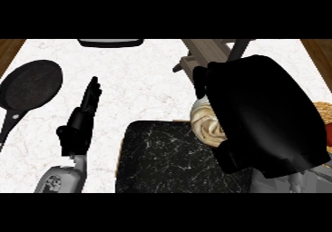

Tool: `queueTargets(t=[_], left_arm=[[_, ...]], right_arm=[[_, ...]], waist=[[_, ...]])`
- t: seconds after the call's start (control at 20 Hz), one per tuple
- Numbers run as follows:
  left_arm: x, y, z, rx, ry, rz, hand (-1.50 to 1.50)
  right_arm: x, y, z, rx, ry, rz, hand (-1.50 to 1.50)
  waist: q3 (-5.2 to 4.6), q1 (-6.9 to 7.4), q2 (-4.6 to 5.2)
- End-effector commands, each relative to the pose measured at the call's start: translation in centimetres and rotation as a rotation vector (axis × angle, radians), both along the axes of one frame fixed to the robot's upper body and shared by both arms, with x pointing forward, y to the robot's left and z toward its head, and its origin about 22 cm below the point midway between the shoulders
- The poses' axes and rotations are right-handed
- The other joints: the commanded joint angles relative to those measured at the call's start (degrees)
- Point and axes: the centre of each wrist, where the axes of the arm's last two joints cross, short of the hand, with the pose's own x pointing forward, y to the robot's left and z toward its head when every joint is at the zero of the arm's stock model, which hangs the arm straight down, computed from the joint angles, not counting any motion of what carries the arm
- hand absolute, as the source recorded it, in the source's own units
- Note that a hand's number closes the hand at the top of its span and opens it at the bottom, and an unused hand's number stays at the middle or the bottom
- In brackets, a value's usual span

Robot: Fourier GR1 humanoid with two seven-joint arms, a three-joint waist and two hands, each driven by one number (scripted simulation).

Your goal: Pick the cupcake from the tray and place it in the tiered basket

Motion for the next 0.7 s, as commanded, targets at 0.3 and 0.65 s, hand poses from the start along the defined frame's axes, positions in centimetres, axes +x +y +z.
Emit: queueTargets(t=[0.3,0.65], left_arm=[[-0.7,-0.2,0.3,0.002,0.021,-0.007,0.00],[-0.4,0.5,-0.2,-0.006,-0.022,0.007,0.00]], right_arm=[[0.9,-2.2,13.0,0.076,-0.082,-0.129,1.50],[3.1,-2.7,18.0,0.323,-0.024,-0.125,1.50]], waist=[[0.03,0.14,-0.41],[0.04,0.51,-0.08]])
